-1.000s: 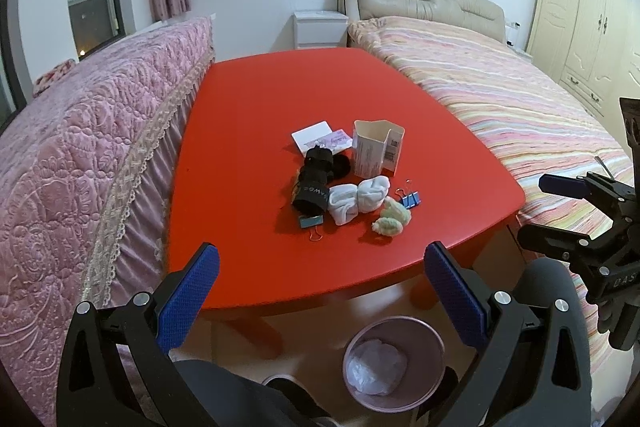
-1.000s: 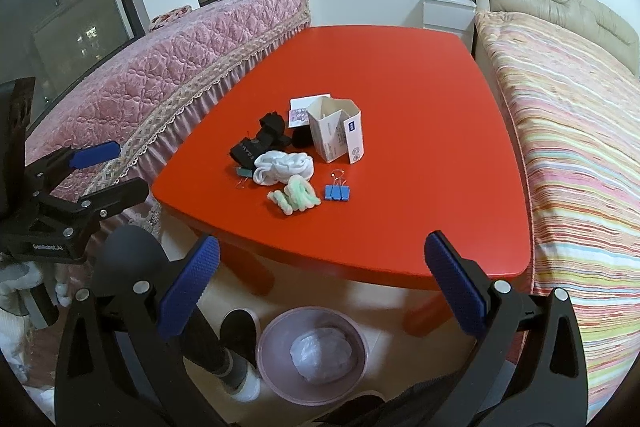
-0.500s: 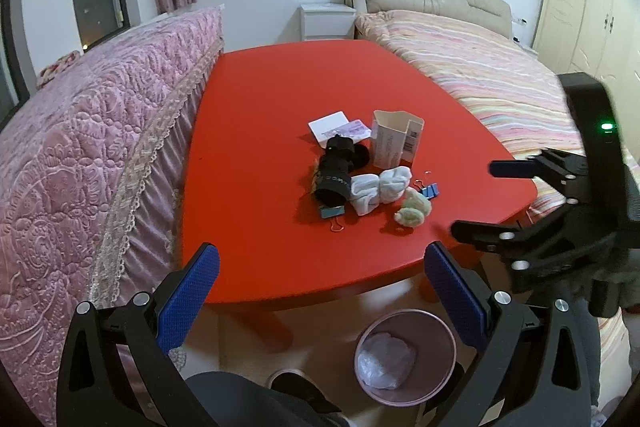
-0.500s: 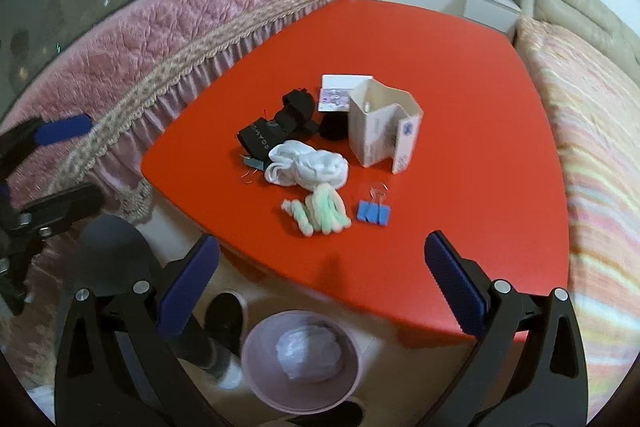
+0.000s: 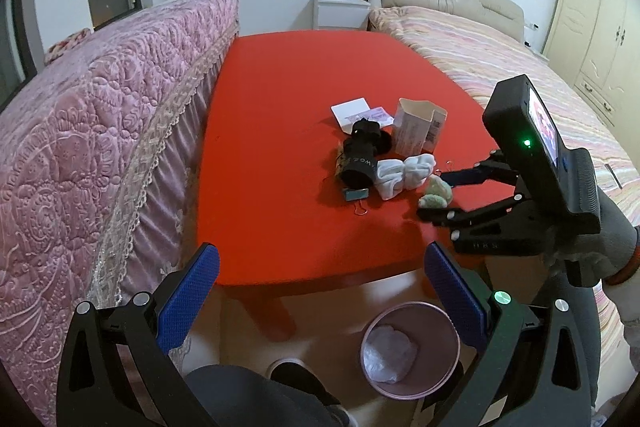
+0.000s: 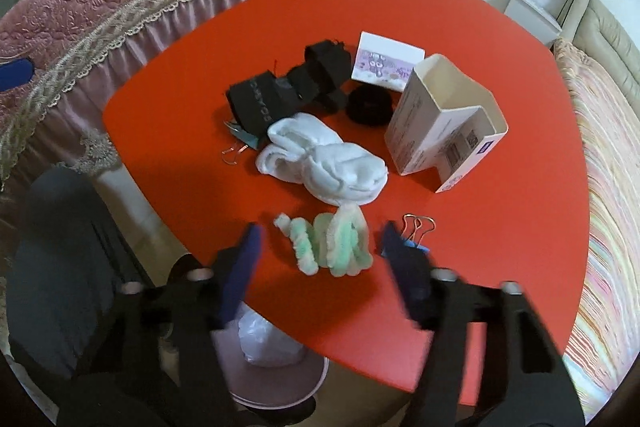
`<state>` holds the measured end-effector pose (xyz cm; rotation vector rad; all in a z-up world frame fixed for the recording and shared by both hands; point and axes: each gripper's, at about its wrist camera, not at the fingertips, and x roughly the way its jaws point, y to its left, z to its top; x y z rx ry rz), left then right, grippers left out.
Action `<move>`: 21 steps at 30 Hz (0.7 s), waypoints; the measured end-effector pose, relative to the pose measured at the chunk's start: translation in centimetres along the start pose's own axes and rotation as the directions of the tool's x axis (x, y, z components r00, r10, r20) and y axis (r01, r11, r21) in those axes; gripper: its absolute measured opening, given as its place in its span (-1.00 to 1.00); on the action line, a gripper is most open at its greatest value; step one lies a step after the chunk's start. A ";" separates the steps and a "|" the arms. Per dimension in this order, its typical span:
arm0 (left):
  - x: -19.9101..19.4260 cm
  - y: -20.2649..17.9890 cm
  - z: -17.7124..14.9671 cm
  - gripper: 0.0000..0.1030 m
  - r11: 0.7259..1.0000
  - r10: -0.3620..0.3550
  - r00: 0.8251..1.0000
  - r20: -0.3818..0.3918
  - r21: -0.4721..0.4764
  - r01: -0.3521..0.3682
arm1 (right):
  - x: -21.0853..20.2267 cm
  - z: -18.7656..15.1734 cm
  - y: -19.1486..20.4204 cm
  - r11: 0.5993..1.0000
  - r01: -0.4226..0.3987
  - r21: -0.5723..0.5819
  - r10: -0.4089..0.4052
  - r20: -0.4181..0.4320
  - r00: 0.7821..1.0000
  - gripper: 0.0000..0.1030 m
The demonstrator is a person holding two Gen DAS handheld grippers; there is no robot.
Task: Collect trash
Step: 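Reach the right gripper to the green fuzzy toy and grasp it, then lift the green toy with the right gripper while the left gripper grasps the black object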
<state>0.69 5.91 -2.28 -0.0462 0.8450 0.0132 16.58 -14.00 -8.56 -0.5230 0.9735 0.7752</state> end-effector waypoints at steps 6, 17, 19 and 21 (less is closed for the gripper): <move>0.4 -0.1 0.2 0.89 1.000 -0.011 1.000 -0.006 0.004 0.011 | -0.9 -0.4 -0.5 0.999 -0.001 0.038 0.000 0.041 0.999 -0.66; 2.6 -1.4 3.8 0.89 0.997 -0.046 0.999 -0.011 0.056 0.047 | -7.0 -3.3 -2.5 0.973 -0.101 0.210 0.066 0.165 0.984 -0.66; 3.5 -1.8 5.2 0.89 0.996 -0.050 0.999 -0.018 0.074 0.052 | -7.7 -4.1 -2.7 0.968 -0.106 0.227 0.068 0.171 0.983 -0.66; 4.6 -2.1 6.5 0.89 0.994 -0.056 0.998 -0.040 0.090 0.059 | -8.4 -5.0 -3.0 0.962 -0.115 0.248 0.071 0.180 0.981 -0.66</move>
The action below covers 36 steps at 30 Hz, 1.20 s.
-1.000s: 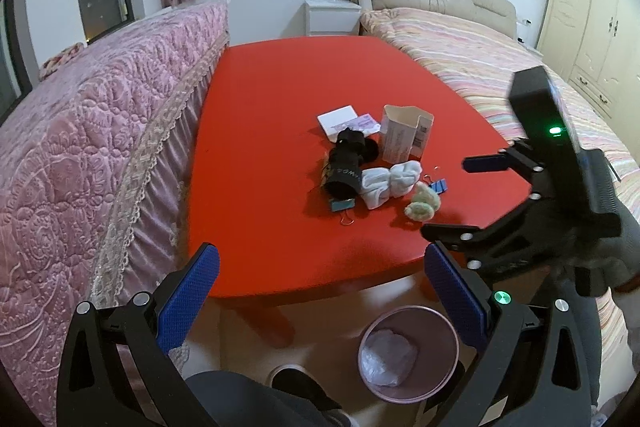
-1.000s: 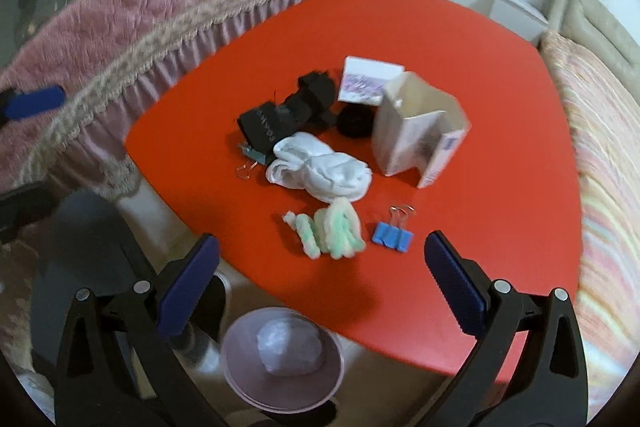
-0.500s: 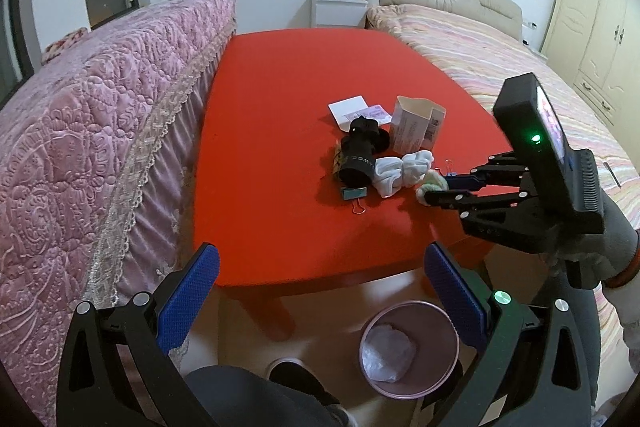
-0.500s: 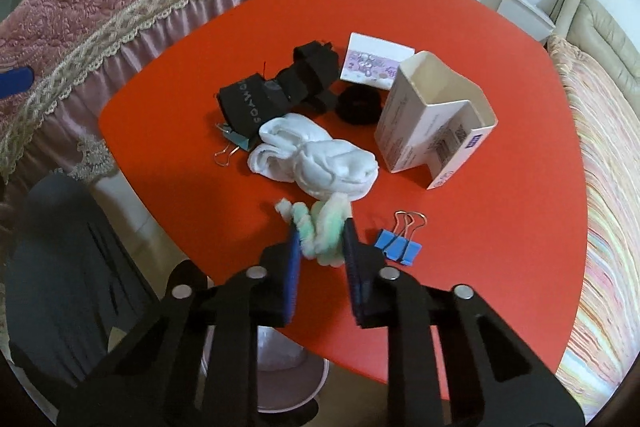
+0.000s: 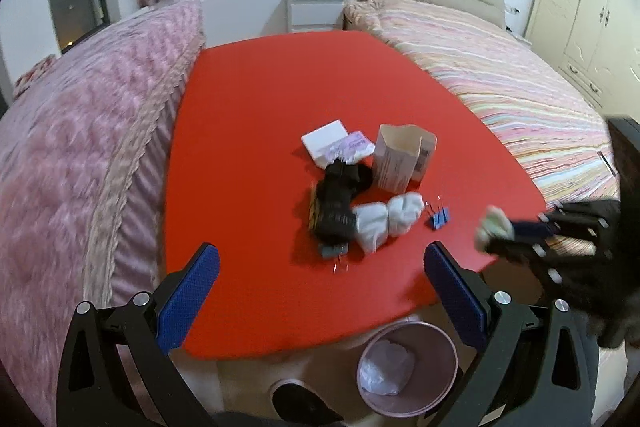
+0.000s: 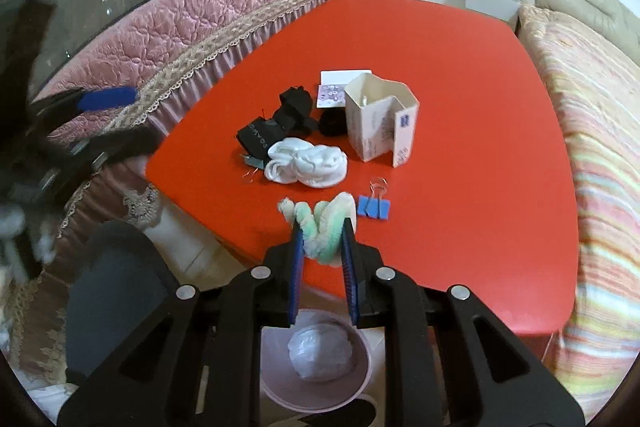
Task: Collect trash
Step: 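Lift the green toy with the right gripper while the left gripper grasps the black object, then drop the green toy into the pink bin with the right gripper while the left carries the black object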
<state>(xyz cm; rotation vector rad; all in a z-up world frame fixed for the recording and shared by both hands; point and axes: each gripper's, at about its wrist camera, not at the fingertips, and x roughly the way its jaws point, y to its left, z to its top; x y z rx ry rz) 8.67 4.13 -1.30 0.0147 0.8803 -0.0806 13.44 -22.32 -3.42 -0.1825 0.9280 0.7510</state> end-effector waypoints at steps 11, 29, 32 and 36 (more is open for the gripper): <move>7.9 0.1 5.2 0.89 1.000 -0.012 0.976 -0.218 0.013 0.015 | -1.9 -1.7 -1.7 0.997 0.012 0.074 -0.014 0.027 1.000 -0.66; 10.4 0.1 4.1 -0.54 0.998 -0.055 0.965 -0.255 -0.025 0.051 | -2.4 -1.9 -2.5 0.994 0.017 0.106 -0.022 0.045 0.999 -0.66; 8.8 0.2 4.4 -0.55 0.998 -0.062 0.976 -0.208 -0.030 0.056 | -2.6 -1.7 -2.4 0.994 0.019 0.106 -0.025 0.052 0.998 -0.66; 6.2 0.0 4.8 -0.55 0.998 -0.055 0.989 -0.135 -0.020 0.053 | -3.1 -1.5 -2.3 0.995 0.014 0.103 -0.021 0.062 0.998 -0.66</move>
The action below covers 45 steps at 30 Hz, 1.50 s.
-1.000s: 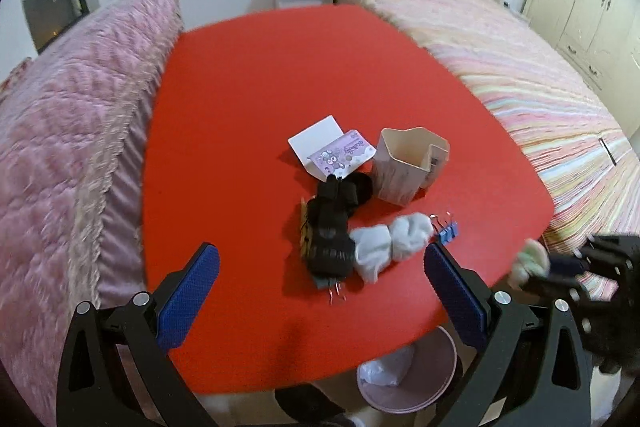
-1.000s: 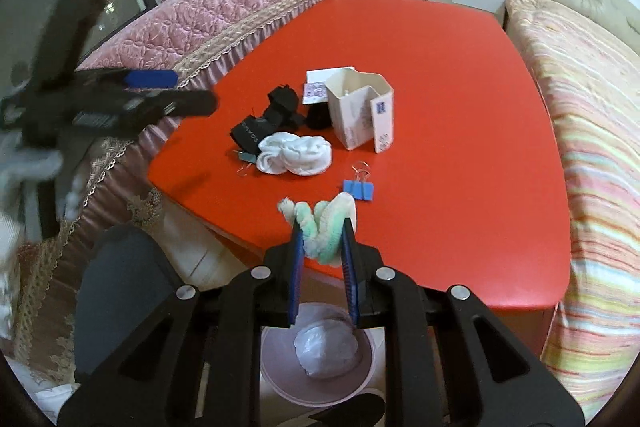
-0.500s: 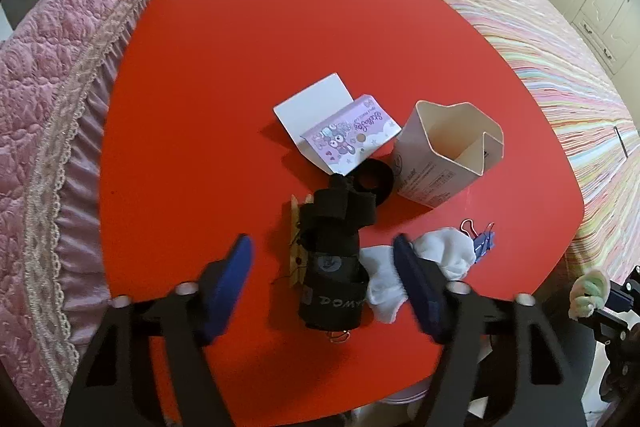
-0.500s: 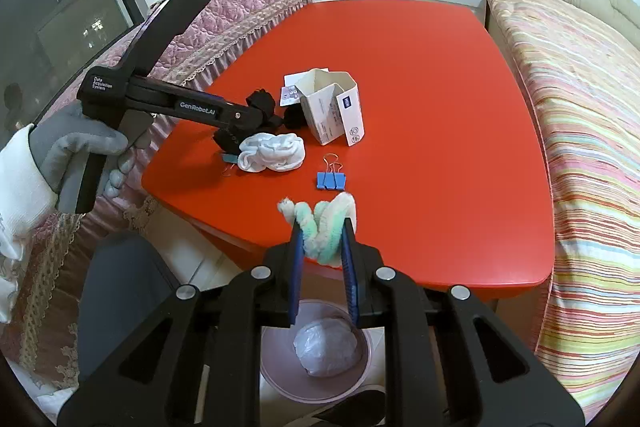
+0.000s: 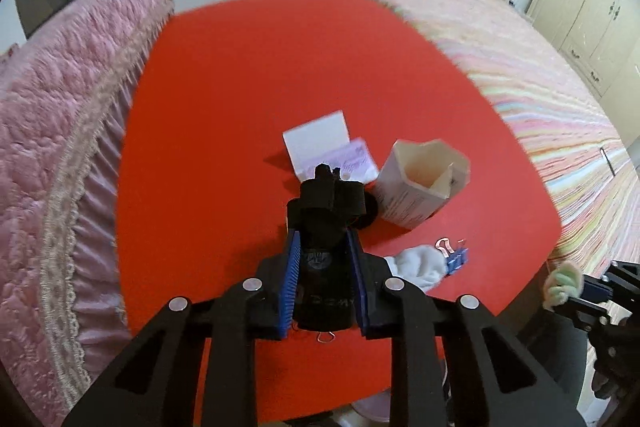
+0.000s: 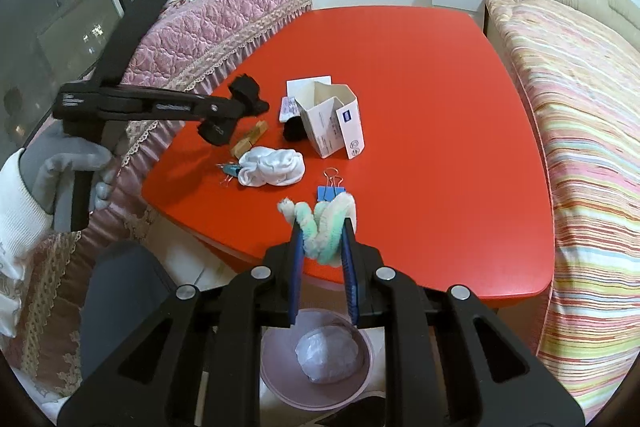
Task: Collect trash
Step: 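Drop the green toy into the pink bin with the right gripper while the left carries the black object, then open the left gripper over the pink bin to drop the black object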
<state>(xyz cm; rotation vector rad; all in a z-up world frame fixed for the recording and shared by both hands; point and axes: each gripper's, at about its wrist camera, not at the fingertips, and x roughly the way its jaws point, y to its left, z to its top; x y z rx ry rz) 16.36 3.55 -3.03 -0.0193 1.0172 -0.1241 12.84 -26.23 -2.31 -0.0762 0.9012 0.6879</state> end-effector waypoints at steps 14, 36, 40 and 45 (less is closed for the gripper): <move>-8.9 -3.8 -6.4 -0.55 0.997 -0.057 0.979 0.195 0.061 0.046 | -2.8 -2.2 2.1 0.998 -0.027 -0.054 0.027 0.003 1.000 -0.66; -7.2 -6.5 -15.4 -0.55 0.983 -0.178 0.981 0.077 0.054 0.174 | 0.2 -8.0 3.1 0.994 -0.105 -0.029 0.100 -0.153 0.983 0.76; -6.7 -7.4 -15.5 -0.55 0.979 -0.194 0.980 0.055 0.076 0.189 | -0.4 -7.9 2.2 0.997 -0.074 -0.017 0.071 -0.135 0.988 0.82; -6.2 -8.9 -15.6 -0.54 0.968 -0.223 0.975 0.021 0.122 0.219 | -2.2 -7.6 0.8 1.000 -0.022 0.008 0.022 -0.092 0.995 0.83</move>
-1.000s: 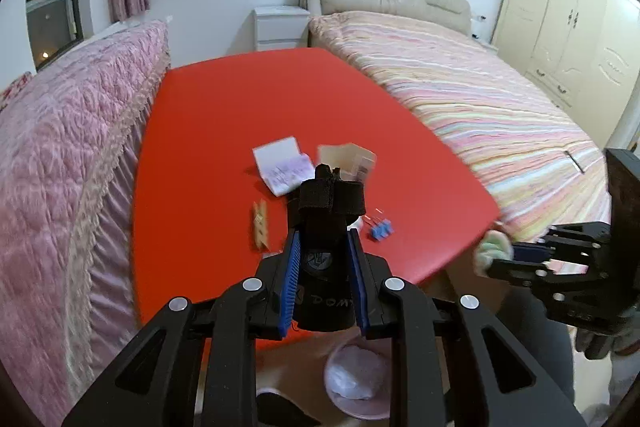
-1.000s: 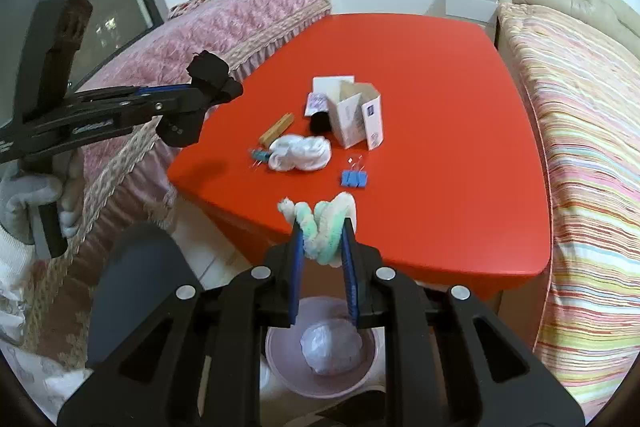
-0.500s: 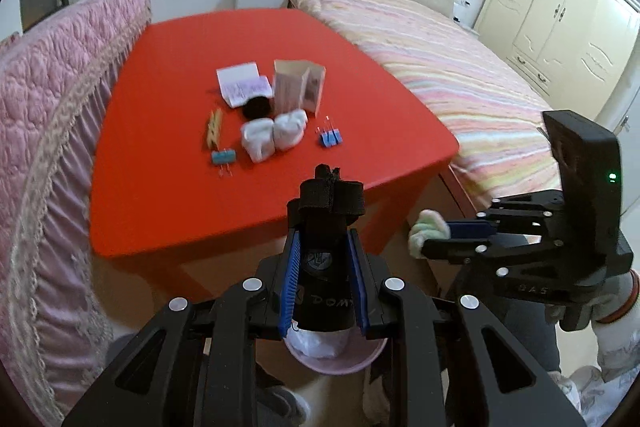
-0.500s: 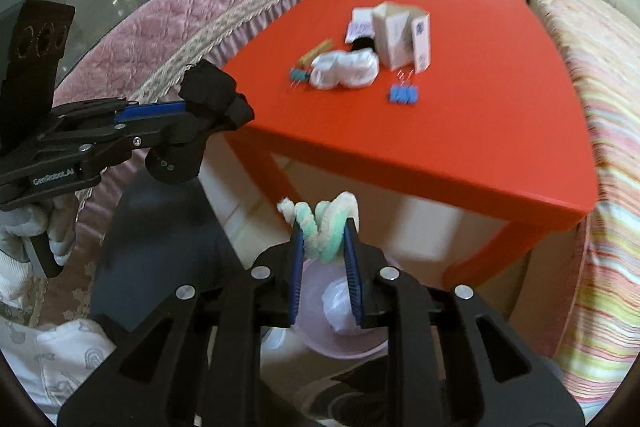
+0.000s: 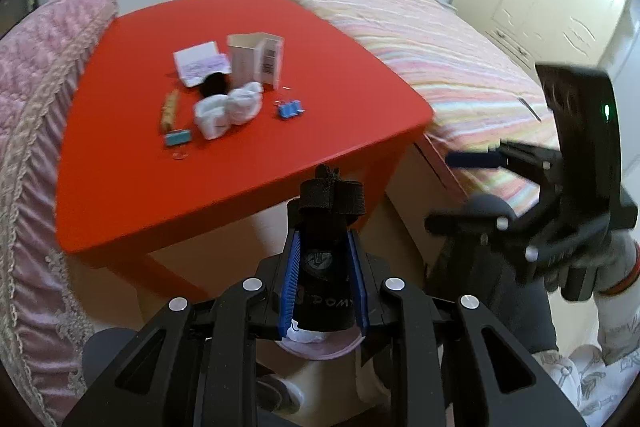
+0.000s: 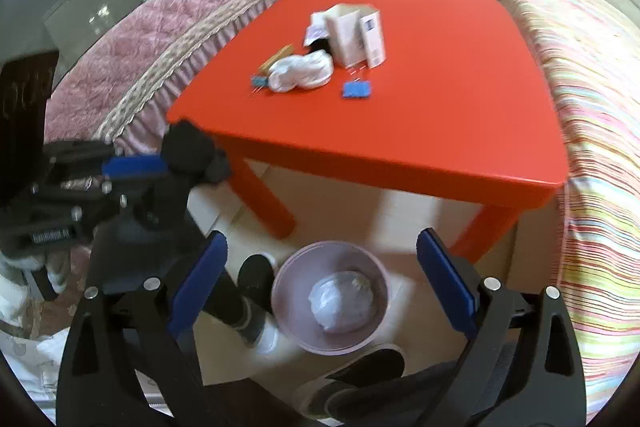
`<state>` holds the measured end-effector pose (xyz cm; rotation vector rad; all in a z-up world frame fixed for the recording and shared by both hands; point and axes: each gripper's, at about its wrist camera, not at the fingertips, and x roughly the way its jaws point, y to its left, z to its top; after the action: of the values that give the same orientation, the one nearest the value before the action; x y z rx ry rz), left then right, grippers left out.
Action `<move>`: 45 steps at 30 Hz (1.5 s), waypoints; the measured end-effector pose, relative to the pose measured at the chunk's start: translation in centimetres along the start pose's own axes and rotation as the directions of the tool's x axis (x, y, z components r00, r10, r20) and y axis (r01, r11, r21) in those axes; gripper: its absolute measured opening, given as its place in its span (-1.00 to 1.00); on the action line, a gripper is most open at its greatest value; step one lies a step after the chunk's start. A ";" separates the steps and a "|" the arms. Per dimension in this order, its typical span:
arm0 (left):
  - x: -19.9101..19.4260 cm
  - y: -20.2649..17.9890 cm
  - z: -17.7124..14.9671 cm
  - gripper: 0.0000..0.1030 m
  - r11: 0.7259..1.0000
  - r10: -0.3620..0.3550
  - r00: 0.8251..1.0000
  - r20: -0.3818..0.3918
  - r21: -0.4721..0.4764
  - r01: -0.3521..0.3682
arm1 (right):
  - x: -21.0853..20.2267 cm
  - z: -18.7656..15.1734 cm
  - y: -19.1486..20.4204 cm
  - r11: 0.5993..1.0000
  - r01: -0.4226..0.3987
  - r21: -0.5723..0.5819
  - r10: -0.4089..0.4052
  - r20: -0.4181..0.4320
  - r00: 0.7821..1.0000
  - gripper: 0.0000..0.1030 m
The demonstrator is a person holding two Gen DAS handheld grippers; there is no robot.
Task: Collect trash
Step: 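Open the left gripper over the pink bin to drop the black object, then grasp the blue binder clips with the right gripper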
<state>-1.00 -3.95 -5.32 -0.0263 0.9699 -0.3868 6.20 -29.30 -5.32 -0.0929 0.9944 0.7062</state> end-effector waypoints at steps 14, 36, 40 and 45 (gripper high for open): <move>0.9 -0.5 0.3 0.80 1.000 0.005 1.000 -0.004 -0.010 -0.005 | -2.0 0.4 -1.7 0.998 0.031 0.045 -0.034 0.055 0.998 0.88; -1.5 4.6 2.1 0.85 0.980 0.146 0.985 0.094 -0.152 -0.131 | 1.3 5.6 -0.4 1.000 0.009 -0.024 -0.008 0.035 0.999 0.92; -2.0 5.3 2.1 0.85 0.976 0.152 0.983 0.105 -0.174 -0.132 | 3.5 8.5 -0.6 0.999 0.020 -0.046 -0.020 0.002 1.000 0.92; -2.3 5.7 2.0 0.85 0.974 0.150 0.982 0.111 -0.188 -0.127 | 7.0 11.2 -1.0 0.994 0.083 -0.068 -0.087 -0.061 0.994 0.92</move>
<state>1.25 1.83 -3.47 -0.1447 0.8746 -0.1655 17.48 -22.30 -4.86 -0.2150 1.0227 0.6609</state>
